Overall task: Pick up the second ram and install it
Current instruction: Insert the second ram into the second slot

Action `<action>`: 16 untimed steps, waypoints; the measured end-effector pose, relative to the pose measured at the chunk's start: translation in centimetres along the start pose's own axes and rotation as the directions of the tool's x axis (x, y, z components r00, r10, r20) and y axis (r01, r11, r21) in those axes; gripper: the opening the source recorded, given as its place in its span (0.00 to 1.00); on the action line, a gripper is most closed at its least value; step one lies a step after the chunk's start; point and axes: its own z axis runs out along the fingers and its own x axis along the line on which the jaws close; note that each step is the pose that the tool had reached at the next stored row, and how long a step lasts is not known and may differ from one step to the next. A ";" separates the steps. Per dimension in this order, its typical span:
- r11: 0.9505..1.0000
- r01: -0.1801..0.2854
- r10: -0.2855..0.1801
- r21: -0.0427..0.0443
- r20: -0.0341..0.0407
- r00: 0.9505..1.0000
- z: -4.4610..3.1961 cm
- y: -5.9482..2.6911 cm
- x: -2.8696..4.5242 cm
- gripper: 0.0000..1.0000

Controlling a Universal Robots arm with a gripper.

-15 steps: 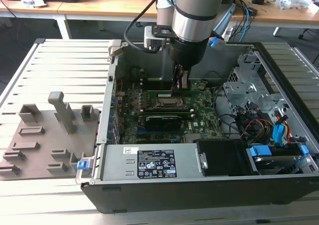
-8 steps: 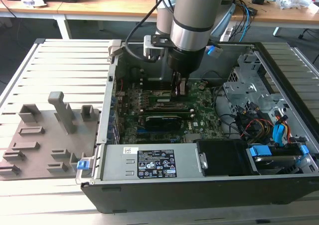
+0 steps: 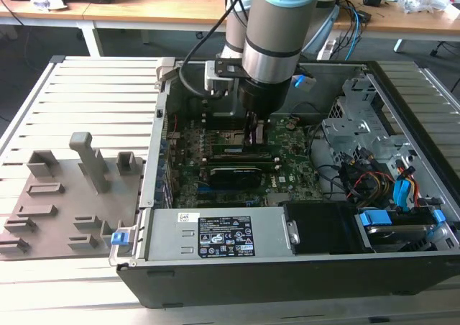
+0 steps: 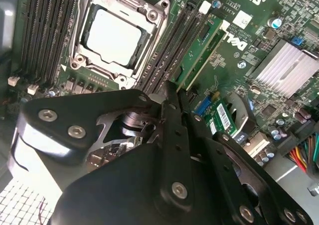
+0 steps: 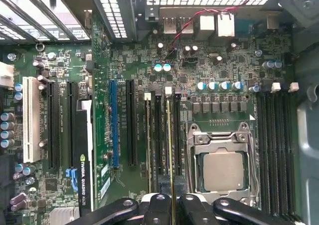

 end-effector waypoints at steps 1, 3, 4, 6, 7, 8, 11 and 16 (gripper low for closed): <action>1.000 0.000 0.000 0.000 0.000 1.000 0.23 0.03 0.01 0.14; 1.000 0.000 0.000 0.000 0.000 1.000 0.54 0.04 0.03 0.14; 1.000 0.000 0.000 0.000 0.000 1.000 0.91 0.03 0.04 0.14; 1.000 0.000 0.000 0.000 0.000 1.000 1.32 0.03 0.04 0.14; 1.000 0.000 0.000 0.000 0.000 1.000 1.48 0.07 0.03 0.14; 1.000 0.000 0.000 0.000 0.000 1.000 1.63 0.14 0.02 0.14; 1.000 0.000 0.000 0.000 0.000 1.000 2.02 0.33 -0.22 0.14; 1.000 0.000 0.000 0.000 0.000 1.000 2.47 0.62 -0.29 0.14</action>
